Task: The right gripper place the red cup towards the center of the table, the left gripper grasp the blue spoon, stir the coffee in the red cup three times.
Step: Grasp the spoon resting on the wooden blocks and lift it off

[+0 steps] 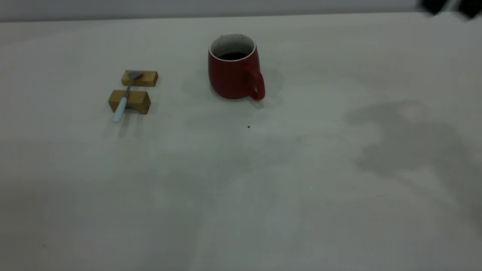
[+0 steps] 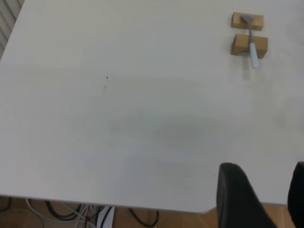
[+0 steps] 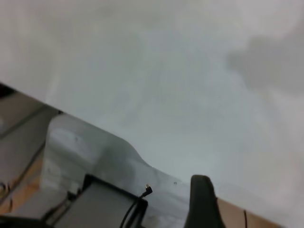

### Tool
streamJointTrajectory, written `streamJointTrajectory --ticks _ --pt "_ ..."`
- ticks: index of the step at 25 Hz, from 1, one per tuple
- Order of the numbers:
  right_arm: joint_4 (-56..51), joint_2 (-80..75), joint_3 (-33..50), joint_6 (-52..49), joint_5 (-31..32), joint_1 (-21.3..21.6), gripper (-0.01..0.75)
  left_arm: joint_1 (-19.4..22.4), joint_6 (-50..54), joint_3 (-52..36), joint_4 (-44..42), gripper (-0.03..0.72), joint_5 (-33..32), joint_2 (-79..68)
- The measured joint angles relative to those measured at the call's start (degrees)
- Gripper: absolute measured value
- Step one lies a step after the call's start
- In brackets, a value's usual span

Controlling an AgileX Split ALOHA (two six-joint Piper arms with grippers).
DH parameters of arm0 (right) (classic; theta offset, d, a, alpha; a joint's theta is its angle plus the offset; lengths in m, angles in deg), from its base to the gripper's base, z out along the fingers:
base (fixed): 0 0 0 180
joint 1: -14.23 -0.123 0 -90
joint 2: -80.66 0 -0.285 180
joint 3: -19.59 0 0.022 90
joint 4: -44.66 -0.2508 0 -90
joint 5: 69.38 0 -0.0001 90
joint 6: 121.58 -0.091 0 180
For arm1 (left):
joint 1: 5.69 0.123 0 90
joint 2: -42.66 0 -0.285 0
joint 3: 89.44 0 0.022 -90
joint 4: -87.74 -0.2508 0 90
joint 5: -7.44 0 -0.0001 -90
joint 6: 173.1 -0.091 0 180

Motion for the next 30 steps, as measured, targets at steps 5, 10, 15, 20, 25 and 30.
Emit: streamJointTrajectory --ticks 5,10,15,20,25,30 --pt "5.8 20.0 15.2 -5.8 -1.3 5.1 0.572 0.0 0.0 0.0 0.0 0.341 0.0 0.0" --pt "14.3 38.0 27.2 -12.7 0.1 8.0 0.572 0.0 0.0 0.0 0.0 0.341 0.0 0.0" --pt "16.6 54.4 34.4 -15.9 1.0 8.3 0.572 0.0 0.0 0.0 0.0 0.341 0.0 0.0" --pt "16.8 66.5 40.1 -16.6 -1.0 8.3 0.572 0.0 0.0 0.0 0.0 0.341 0.0 0.0" --pt "18.0 75.2 42.4 -17.5 -0.5 5.1 0.572 0.0 0.0 0.0 0.0 0.341 0.0 0.0" --pt "18.5 85.6 42.4 -18.4 -0.3 2.2 0.572 0.0 0.0 0.0 0.0 0.341 0.0 0.0"
